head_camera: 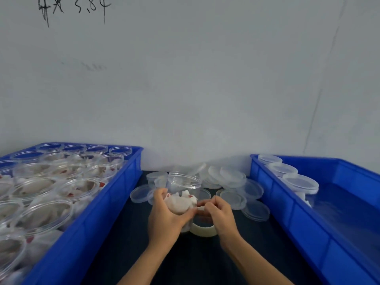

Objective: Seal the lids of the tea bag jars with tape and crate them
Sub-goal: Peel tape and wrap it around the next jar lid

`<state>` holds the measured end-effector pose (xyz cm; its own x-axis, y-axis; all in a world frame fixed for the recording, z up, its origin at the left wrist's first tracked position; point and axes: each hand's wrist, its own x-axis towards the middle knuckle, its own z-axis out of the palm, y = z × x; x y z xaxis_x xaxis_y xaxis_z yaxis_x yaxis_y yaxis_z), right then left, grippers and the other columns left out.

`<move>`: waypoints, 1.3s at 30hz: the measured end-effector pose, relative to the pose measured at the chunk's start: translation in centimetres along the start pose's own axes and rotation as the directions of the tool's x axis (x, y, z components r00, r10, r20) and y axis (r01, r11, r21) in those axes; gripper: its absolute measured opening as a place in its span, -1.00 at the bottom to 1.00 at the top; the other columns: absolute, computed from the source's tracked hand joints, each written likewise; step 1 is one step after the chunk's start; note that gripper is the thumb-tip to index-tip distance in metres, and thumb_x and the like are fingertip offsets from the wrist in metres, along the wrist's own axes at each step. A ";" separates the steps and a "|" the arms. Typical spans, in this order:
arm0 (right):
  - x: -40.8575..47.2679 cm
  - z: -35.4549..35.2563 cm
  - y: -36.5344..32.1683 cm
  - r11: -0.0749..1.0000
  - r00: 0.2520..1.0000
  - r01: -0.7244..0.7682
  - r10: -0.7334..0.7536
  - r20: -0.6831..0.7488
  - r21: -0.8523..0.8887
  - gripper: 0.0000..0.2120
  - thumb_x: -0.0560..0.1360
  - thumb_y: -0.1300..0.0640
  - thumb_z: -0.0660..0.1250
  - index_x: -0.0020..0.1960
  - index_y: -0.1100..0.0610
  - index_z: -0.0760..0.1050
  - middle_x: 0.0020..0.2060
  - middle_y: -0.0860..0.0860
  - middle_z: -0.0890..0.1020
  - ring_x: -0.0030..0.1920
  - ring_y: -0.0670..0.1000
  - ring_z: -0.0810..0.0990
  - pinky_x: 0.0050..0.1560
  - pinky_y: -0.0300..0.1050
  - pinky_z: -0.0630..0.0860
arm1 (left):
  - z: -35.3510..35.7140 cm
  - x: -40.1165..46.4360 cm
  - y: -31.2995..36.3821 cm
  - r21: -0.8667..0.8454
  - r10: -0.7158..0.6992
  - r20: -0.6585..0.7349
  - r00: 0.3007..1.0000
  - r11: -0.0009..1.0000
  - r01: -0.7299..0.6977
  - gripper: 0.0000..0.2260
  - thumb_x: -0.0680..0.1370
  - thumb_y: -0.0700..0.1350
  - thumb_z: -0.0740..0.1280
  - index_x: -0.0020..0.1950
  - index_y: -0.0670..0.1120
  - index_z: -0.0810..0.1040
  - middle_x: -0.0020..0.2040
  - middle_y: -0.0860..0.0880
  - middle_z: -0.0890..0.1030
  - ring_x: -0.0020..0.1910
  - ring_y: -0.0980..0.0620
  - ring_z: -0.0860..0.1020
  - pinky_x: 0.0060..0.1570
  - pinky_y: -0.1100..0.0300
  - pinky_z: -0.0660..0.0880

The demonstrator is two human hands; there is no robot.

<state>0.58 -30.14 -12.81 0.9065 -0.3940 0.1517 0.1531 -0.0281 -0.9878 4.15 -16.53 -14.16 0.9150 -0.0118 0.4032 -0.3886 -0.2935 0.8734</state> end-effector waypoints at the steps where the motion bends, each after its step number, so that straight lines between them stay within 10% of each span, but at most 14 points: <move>1: 0.2 0.2 0.5 1.000 1.000 -0.013 0.013 0.007 0.004 -0.80 0.48 0.42 0.21 -0.27 0.22 0.38 -0.18 0.10 0.71 -0.18 0.06 0.71 -0.06 0.02 0.61 | -0.1 0.1 -0.5 0.016 0.015 -0.016 1.000 1.000 -0.014 -0.27 0.23 0.17 0.58 0.24 0.13 0.25 0.08 0.18 0.40 -0.04 0.16 0.45 -0.23 0.35 0.37; 7: 1.9 0.2 2.6 0.998 0.995 -0.057 0.056 -0.079 -0.013 -0.86 0.48 0.37 0.26 -0.24 0.24 0.43 -0.25 0.06 0.70 -0.18 0.03 0.70 -0.14 -0.08 0.61 | -0.7 0.5 -3.3 0.051 0.013 -0.096 0.995 0.999 -0.008 -0.21 0.17 0.17 0.61 0.30 0.09 0.34 0.13 0.14 0.47 0.05 0.05 0.50 0.06 -0.05 0.52; 16: 5.5 -6.3 4.0 0.860 0.912 0.081 -0.268 -0.311 -0.503 -0.77 0.53 0.35 0.24 -0.28 0.17 0.36 -0.39 0.07 0.45 -0.36 0.01 0.42 -0.36 -0.15 0.38 | -0.7 1.0 -4.5 0.028 0.082 -0.068 0.994 0.996 -0.080 -0.22 0.15 0.24 0.55 0.31 0.22 0.36 0.09 0.22 0.47 0.03 0.12 0.48 -0.03 0.12 0.45; 20: 6.7 -6.7 5.0 0.665 0.859 0.028 -0.398 -0.323 -0.746 -0.87 0.49 0.23 0.36 -0.14 0.11 0.41 -0.11 0.05 0.52 -0.05 0.08 0.49 -0.09 -0.04 0.46 | -0.9 1.0 -4.0 0.084 0.115 -0.045 0.992 0.990 -0.111 -0.14 0.15 0.32 0.50 0.41 0.14 0.38 0.11 0.21 0.48 0.05 0.09 0.51 0.09 -0.07 0.50; 24: 8.2 -6.3 5.0 0.587 0.922 -0.148 -0.209 -0.326 -0.796 -0.53 0.45 -0.10 0.42 0.20 0.11 0.35 0.25 0.10 0.40 0.28 0.16 0.37 0.24 0.11 0.32 | -1.1 0.8 -3.6 0.117 0.152 -0.022 0.988 0.982 -0.149 -0.15 0.17 0.31 0.51 0.41 0.14 0.36 0.09 0.25 0.46 0.06 0.11 0.51 0.10 -0.09 0.50; 32: 9.1 -5.6 5.6 0.412 0.922 -0.223 -0.206 -0.328 -0.884 -0.29 0.39 -0.23 0.43 0.34 0.11 0.22 0.34 0.16 0.34 0.37 0.20 0.31 0.34 0.16 0.26 | -1.2 0.9 -3.8 0.082 0.121 -0.010 0.993 0.989 -0.120 -0.11 0.17 0.36 0.46 0.44 0.12 0.34 0.15 0.17 0.50 0.08 0.09 0.53 0.10 -0.10 0.51; 39: 8.3 -4.8 5.0 0.464 0.903 -0.208 -0.247 -0.351 -0.861 -0.34 0.40 -0.14 0.46 0.29 0.16 0.24 0.29 0.23 0.37 0.27 0.23 0.42 0.29 0.15 0.37 | -1.4 1.0 -3.8 0.107 0.070 -0.005 0.998 0.992 -0.069 -0.07 0.17 0.39 0.43 0.45 0.05 0.27 0.15 0.18 0.45 0.09 0.09 0.48 0.24 -0.14 0.45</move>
<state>7.01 -37.94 -16.63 0.6429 -0.6716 0.3684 -0.4563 -0.7220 -0.5201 6.39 -14.06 -16.65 0.8851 -0.0273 0.4646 -0.4370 -0.3924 0.8094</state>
